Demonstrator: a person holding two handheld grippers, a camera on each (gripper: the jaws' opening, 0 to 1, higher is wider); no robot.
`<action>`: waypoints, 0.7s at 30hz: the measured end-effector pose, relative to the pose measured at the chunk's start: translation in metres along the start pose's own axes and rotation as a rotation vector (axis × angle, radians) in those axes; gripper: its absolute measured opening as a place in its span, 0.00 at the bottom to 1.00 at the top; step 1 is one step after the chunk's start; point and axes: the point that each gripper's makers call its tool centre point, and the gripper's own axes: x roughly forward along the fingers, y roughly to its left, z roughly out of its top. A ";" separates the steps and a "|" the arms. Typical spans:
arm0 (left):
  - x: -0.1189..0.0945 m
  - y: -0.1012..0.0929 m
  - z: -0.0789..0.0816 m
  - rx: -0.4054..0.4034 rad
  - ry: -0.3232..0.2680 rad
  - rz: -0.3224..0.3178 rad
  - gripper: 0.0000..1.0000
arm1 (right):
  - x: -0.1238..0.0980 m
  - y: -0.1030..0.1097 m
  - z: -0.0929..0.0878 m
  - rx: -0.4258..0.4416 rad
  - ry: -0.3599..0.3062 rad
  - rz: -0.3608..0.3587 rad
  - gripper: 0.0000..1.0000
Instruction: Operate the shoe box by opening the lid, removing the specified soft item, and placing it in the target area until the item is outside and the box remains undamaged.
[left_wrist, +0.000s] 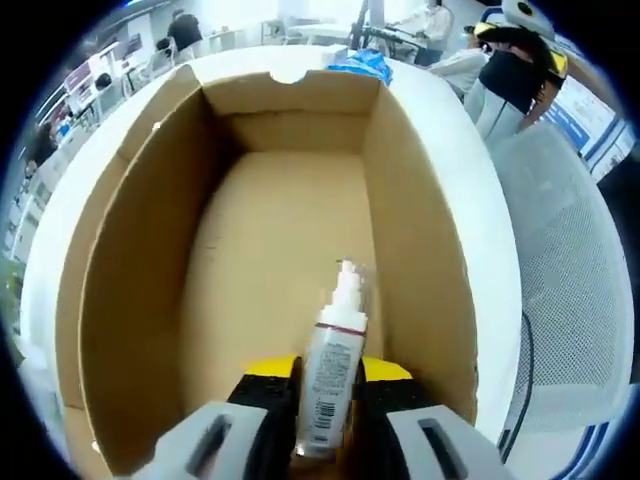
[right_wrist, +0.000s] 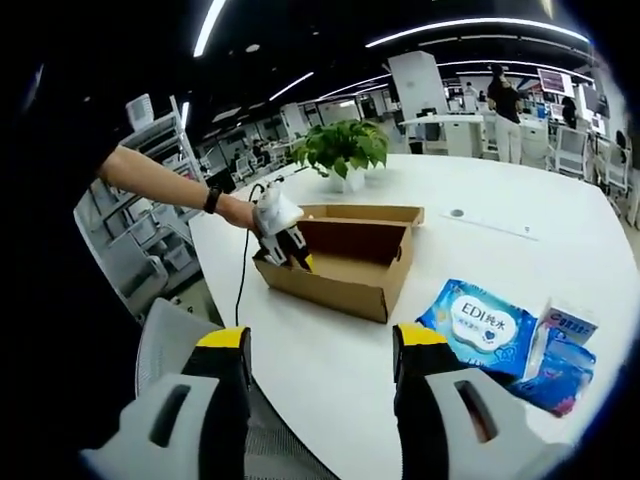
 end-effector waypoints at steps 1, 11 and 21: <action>0.000 0.000 0.001 0.005 -0.005 0.007 0.20 | 0.001 0.000 0.000 0.000 0.002 0.001 0.54; -0.012 0.010 0.004 -0.057 -0.065 0.046 0.19 | 0.025 0.001 0.012 -0.024 0.015 0.038 0.52; -0.040 0.014 0.024 -0.070 -0.176 0.088 0.19 | 0.070 -0.002 0.038 -0.087 0.013 0.079 0.49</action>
